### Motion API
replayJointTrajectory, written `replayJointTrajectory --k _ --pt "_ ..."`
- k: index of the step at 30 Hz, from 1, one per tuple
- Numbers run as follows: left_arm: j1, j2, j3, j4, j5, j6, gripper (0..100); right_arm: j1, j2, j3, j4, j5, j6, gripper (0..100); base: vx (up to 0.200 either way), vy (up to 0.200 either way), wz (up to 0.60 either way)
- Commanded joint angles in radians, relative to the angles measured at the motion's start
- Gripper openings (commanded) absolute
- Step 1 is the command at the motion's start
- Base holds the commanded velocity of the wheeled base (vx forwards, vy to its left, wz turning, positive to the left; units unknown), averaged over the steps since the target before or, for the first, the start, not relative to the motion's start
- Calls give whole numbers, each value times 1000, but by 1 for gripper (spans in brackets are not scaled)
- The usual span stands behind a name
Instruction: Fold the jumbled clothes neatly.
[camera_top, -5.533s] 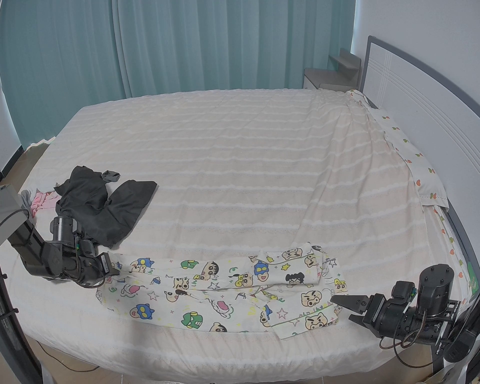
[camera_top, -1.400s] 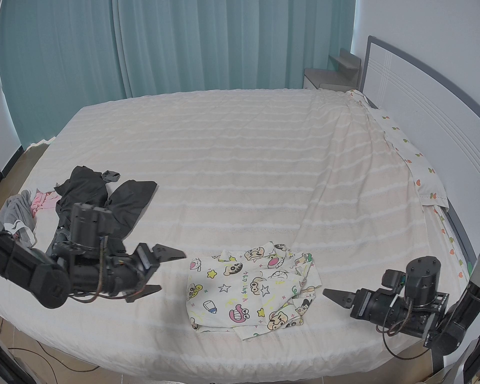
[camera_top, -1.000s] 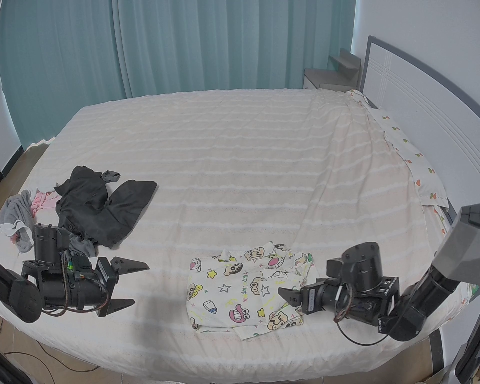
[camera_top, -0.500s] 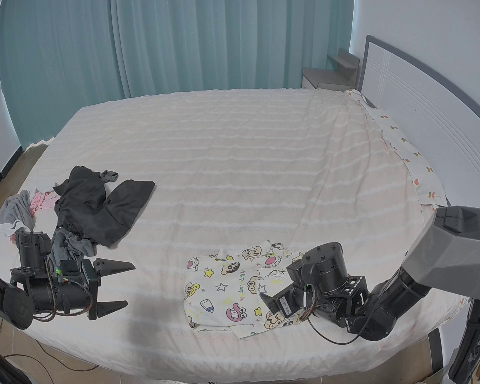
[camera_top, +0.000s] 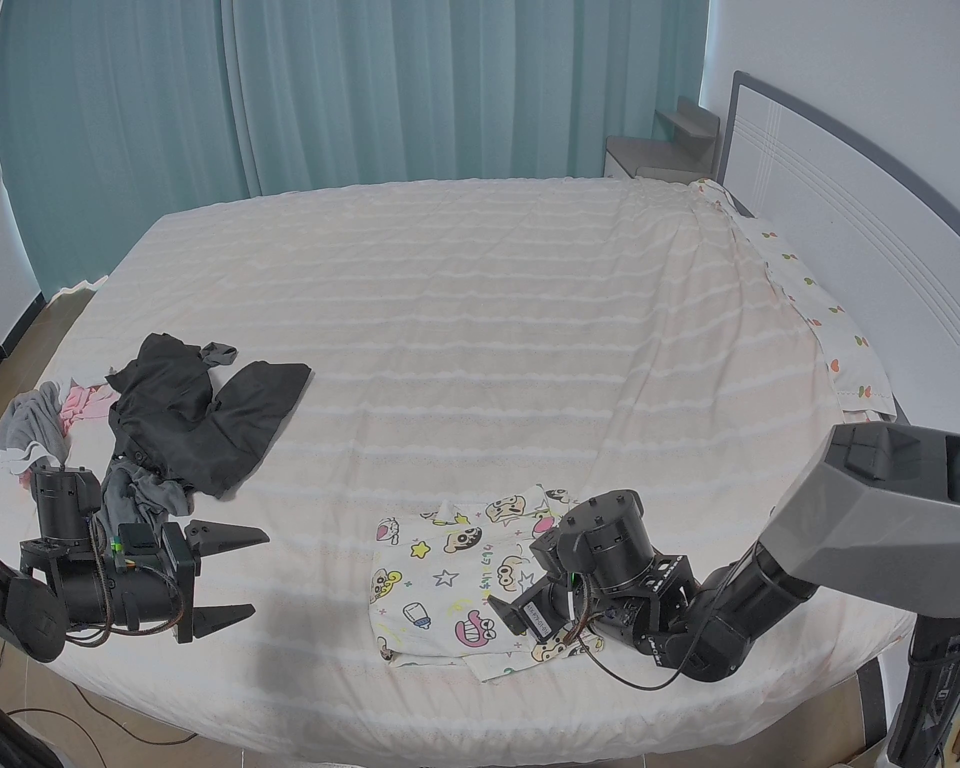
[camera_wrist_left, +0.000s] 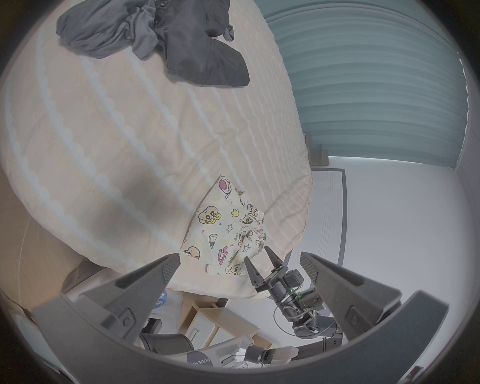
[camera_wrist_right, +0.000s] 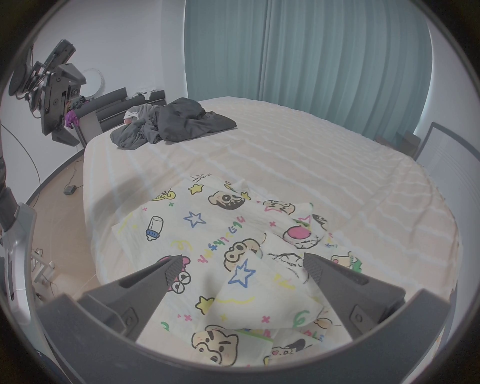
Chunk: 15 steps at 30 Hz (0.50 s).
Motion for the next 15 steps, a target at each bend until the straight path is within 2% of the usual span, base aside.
replayJointTrajectory --k 1,6,15 --pt "0 8 0 -1 -1 -1 100 -26 48 -21 -1 37 -5 100 0 0 0" --pt "0 13 -2 -1 -1 -1 100 -69 70 -36 -5 111 -8 100 0 0 0" --pt "2 25 -2 -1 -1 -1 100 -98 116 -76 -4 147 -14 100 0 0 0"
